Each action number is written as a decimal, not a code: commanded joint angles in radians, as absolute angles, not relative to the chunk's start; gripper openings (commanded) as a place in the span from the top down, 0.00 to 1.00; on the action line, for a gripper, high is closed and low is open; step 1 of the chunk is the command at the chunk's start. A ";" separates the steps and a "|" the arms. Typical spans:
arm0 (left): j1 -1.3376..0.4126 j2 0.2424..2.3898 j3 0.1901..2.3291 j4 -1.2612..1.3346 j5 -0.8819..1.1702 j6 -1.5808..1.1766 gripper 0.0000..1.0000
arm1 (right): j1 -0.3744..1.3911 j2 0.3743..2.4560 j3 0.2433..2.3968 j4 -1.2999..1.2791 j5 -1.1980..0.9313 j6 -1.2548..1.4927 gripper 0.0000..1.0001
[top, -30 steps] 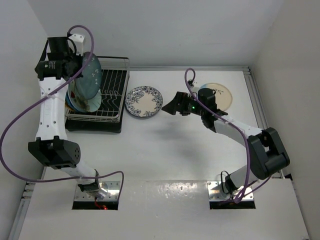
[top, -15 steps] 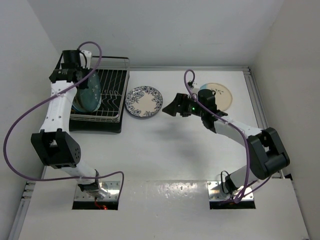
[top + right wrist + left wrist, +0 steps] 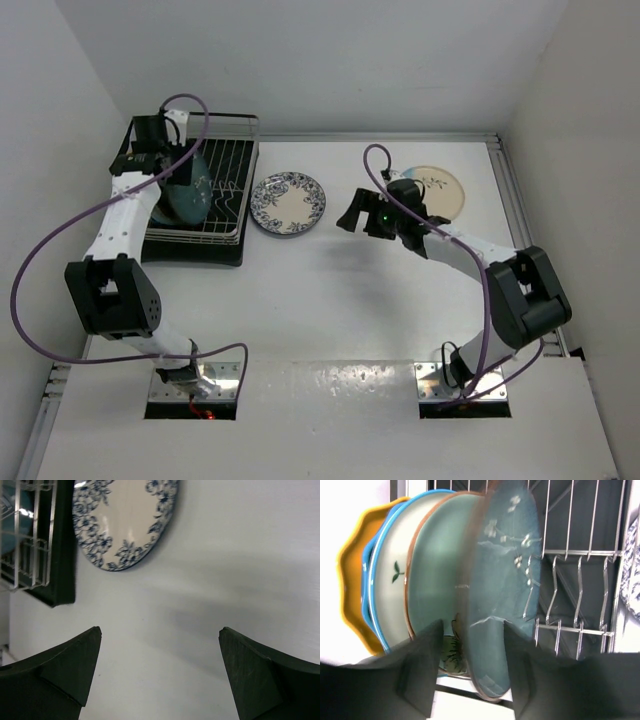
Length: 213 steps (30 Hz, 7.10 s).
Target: Load the plates into the dish rack
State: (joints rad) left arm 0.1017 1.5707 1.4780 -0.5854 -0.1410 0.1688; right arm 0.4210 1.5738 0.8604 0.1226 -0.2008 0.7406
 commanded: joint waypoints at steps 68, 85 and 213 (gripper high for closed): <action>-0.149 1.709 1.747 -0.864 0.603 0.249 0.01 | 0.363 1.741 0.692 1.224 -0.495 1.342 1.00; -0.121 1.773 1.812 -0.960 0.632 0.272 1.00 | 0.397 1.670 0.676 1.293 -0.540 1.316 1.00; 0.065 1.497 1.809 -0.824 -0.078 0.212 0.23 | -0.137 2.128 1.409 -0.543 0.125 0.626 1.00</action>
State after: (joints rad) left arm 0.0933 1.5272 1.7748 -0.8120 -0.0971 0.1776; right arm -0.1501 2.1471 1.5070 -0.4595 0.2520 0.7387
